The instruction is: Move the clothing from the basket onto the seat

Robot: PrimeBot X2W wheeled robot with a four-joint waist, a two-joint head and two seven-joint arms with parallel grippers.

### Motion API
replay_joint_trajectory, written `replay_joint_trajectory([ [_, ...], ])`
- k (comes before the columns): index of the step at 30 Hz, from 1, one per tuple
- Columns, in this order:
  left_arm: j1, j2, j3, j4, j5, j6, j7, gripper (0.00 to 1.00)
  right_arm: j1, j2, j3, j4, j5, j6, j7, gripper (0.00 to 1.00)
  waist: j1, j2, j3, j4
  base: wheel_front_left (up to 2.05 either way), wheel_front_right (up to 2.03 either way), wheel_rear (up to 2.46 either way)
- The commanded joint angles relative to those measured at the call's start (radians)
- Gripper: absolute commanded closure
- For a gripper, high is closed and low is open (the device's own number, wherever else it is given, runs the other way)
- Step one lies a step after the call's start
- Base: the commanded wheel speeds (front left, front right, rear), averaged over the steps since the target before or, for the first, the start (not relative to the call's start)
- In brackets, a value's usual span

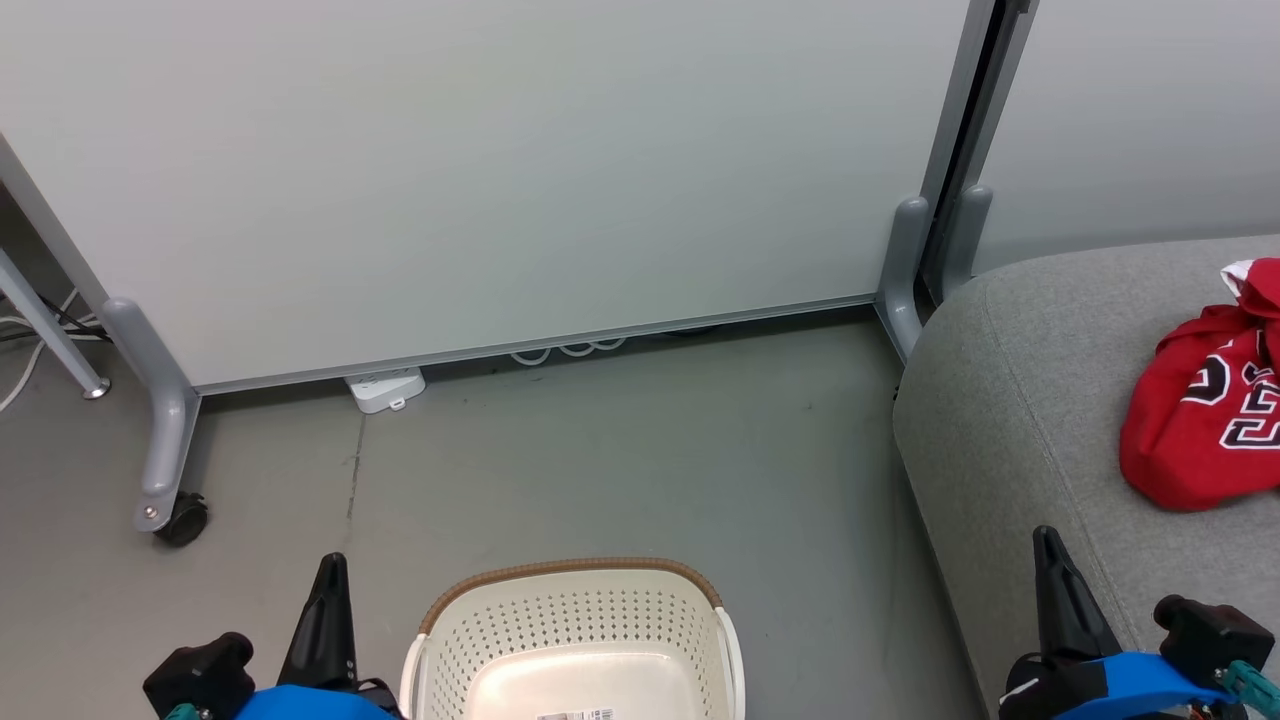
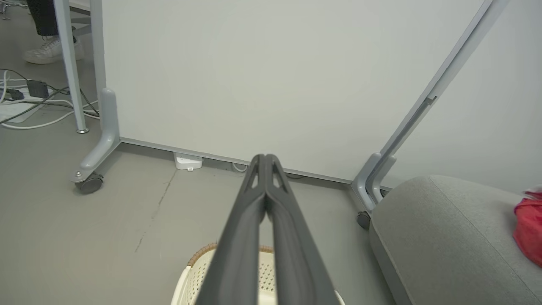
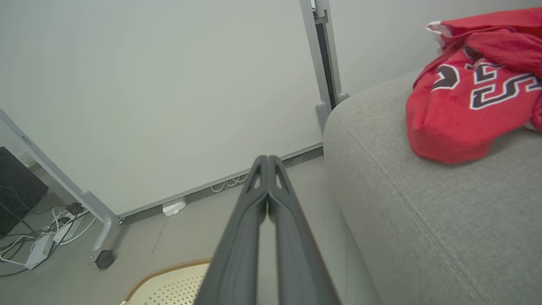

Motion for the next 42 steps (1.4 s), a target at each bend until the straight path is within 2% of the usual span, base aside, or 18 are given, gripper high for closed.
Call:
replay_joint_trajectory([
  [1,-0.021,0.003,0.013,-0.020,-0.051,-0.008,0.010,1.00,-0.020,0.001,-0.006,-0.021,0.054,0.000,0.011,1.00,0.0000,0.0000,0.000,0.000,0.00,0.00,0.00],
  [23,-0.033,0.005,0.059,-0.036,-0.387,-0.033,0.098,1.00,-0.038,0.013,-0.025,-0.041,0.409,0.000,0.100,1.00,-0.0001,0.0000,0.004,0.002,0.00,0.00,0.00],
  [42,-0.040,0.006,0.090,-0.045,-0.608,-0.050,0.158,1.00,-0.052,0.021,-0.039,-0.052,0.643,0.000,0.161,1.00,-0.0001,0.0000,0.006,0.003,0.00,0.00,0.00],
])
